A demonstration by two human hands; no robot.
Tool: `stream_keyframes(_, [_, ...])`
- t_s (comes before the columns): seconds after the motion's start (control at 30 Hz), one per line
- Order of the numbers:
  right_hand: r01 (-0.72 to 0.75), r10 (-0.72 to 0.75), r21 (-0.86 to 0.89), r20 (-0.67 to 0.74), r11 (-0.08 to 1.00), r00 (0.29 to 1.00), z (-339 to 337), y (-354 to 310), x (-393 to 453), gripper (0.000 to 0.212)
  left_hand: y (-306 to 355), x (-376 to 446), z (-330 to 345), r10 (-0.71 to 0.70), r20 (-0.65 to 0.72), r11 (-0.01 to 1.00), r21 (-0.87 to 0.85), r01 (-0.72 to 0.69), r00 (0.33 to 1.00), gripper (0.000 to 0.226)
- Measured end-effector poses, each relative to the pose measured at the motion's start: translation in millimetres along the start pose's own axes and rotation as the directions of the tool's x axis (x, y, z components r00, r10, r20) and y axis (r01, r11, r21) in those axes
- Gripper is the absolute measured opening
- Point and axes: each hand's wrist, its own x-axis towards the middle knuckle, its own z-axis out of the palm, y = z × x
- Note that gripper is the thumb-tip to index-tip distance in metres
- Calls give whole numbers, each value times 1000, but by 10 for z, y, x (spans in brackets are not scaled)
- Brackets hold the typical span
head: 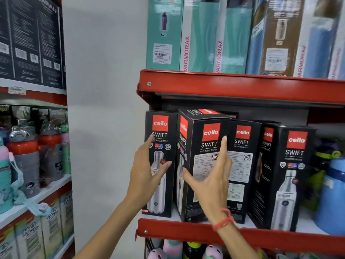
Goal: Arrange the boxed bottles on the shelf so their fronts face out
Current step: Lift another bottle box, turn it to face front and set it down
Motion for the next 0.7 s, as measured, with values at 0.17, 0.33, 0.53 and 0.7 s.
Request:
stream_keyframes(0.17, [144,-150,118,43,983,988,-443,-88,-43,126,218,-102,93,-11,228,993,-112,37,974,96])
stream_keyframes(0.33, [117,-218,340,275,933,936,-951,-125,157,122,507,-274,97,-35,515,982,-141,125,857,87])
stream_keyframes(0.53, [-80,-225,443,593,893,773,-1182,23,377,120,741,-556,103,-69,495,959,-207,195,866,86])
stream_keyframes(0.7, [-163,-164,356,728,920,665,-1099,70,643,117,679,-466,237,-122,425,972,-133,195,897,103])
